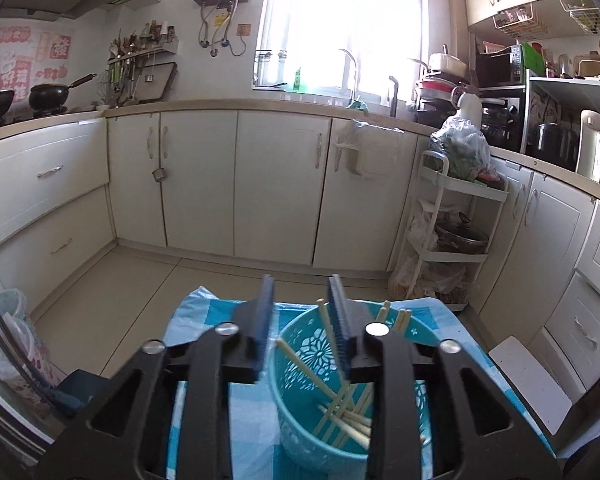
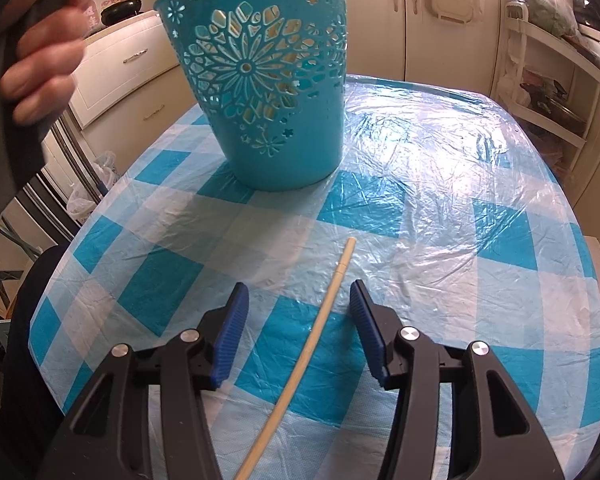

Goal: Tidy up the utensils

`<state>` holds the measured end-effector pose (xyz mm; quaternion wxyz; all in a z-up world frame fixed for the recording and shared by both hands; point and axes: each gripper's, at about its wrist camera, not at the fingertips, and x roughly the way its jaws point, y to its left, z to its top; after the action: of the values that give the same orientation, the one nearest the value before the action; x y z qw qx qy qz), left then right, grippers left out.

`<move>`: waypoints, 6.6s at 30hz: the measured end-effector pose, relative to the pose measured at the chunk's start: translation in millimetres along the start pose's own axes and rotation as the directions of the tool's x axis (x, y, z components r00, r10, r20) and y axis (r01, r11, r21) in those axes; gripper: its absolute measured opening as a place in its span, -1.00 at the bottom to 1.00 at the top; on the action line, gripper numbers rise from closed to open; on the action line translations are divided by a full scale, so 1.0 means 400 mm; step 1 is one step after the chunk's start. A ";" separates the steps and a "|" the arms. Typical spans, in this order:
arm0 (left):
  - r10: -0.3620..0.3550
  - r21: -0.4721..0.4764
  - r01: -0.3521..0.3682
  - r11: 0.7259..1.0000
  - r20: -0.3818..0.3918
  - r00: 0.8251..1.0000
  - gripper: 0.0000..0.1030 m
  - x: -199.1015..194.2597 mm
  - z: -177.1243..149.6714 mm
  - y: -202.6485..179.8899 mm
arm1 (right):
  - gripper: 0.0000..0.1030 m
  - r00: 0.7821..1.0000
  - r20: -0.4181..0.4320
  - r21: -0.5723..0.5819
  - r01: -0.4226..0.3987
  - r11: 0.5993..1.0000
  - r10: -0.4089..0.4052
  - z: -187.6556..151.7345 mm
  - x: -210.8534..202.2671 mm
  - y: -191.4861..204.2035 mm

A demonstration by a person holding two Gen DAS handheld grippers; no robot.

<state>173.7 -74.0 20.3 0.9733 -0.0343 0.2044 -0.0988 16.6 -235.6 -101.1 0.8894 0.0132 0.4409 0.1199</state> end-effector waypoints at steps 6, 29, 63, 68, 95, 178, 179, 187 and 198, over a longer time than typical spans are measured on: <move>0.119 -0.075 -0.115 0.990 0.048 0.992 0.71 -0.128 -0.066 0.102 | 0.00 1.000 -0.001 0.026 0.006 1.000 -0.006 -0.010 -0.013 -0.008; 0.066 -0.074 -0.108 0.991 -0.427 0.902 0.80 0.040 -0.383 0.169 | -0.89 0.996 -0.067 -0.074 0.059 0.995 -0.064 -0.007 -0.016 0.009; 0.070 -0.024 -0.093 0.995 -0.482 0.873 0.84 0.069 -0.391 0.141 | -0.89 0.703 0.709 0.108 -0.189 0.976 0.057 0.481 -0.266 0.032; 0.062 -0.025 -0.084 0.996 -0.486 0.872 0.84 0.076 -0.392 0.139 | -0.89 0.733 0.680 0.132 -0.164 0.978 0.031 0.488 -0.207 0.015; 0.043 -0.074 -0.092 0.993 -0.501 0.865 0.84 0.076 -0.385 0.164 | 0.35 0.874 0.484 0.161 -0.041 0.986 -0.043 0.241 -0.206 -0.003; 0.079 -0.002 -0.080 0.997 -0.145 0.986 0.85 -0.881 -0.053 0.078 | 0.86 0.883 0.461 0.195 0.000 0.981 -0.092 -0.097 -0.832 0.306; 0.078 -0.001 -0.079 0.997 -0.144 0.986 0.85 -0.885 -0.053 0.078 | 0.86 0.878 0.469 0.190 0.004 0.982 -0.095 -0.102 -0.839 0.310; 0.082 0.009 -0.081 0.997 -0.107 0.991 0.85 -0.930 -0.051 0.077 | 0.86 0.851 0.514 0.164 0.027 0.986 -0.109 -0.119 -0.876 0.345; 0.082 -0.009 -0.083 0.997 -0.056 0.995 0.85 -0.988 -0.042 0.080 | 0.86 0.822 0.558 0.122 0.051 0.991 -0.112 -0.135 -0.915 0.382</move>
<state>-181.7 38.6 156.1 0.9703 -0.0283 0.2331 -0.0584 -269.8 -174.0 171.7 0.9823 0.0745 0.1647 0.0499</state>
